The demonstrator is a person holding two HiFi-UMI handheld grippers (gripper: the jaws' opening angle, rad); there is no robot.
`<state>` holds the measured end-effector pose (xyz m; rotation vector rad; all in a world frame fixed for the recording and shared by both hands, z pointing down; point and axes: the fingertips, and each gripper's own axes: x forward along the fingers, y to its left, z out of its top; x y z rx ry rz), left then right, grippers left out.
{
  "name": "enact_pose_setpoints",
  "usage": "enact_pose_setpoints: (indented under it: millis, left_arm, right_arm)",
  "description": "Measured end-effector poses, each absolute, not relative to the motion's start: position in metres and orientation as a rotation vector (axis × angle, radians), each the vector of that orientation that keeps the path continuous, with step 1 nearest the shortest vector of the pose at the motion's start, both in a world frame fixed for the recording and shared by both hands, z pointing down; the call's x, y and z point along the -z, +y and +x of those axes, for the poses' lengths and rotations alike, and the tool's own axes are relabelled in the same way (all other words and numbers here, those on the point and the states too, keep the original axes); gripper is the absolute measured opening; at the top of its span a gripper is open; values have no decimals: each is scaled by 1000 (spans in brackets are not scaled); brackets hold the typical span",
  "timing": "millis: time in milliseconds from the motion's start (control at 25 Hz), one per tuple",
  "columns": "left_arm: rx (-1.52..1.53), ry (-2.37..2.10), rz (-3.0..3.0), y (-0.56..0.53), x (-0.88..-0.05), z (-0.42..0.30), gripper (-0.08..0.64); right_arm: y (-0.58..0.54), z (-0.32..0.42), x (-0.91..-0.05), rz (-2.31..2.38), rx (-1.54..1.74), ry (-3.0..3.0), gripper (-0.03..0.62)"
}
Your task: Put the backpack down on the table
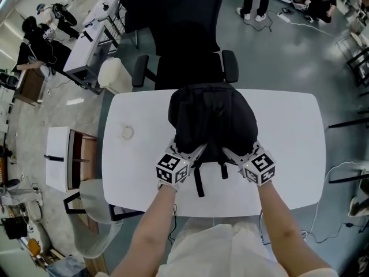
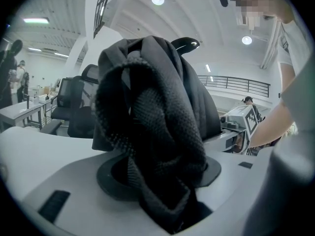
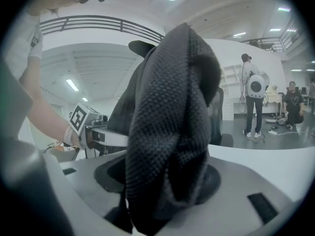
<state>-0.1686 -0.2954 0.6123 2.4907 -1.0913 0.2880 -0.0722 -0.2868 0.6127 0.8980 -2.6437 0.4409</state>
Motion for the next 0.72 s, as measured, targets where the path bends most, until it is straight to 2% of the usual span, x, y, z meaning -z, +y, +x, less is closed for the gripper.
enact_pose_setpoints:
  millis: [720]
  left_arm:
    - [-312,-1161,2446,-282,-607,-189,299]
  right_arm:
    - [-278,-50,-610,1037,-514,-2598,290]
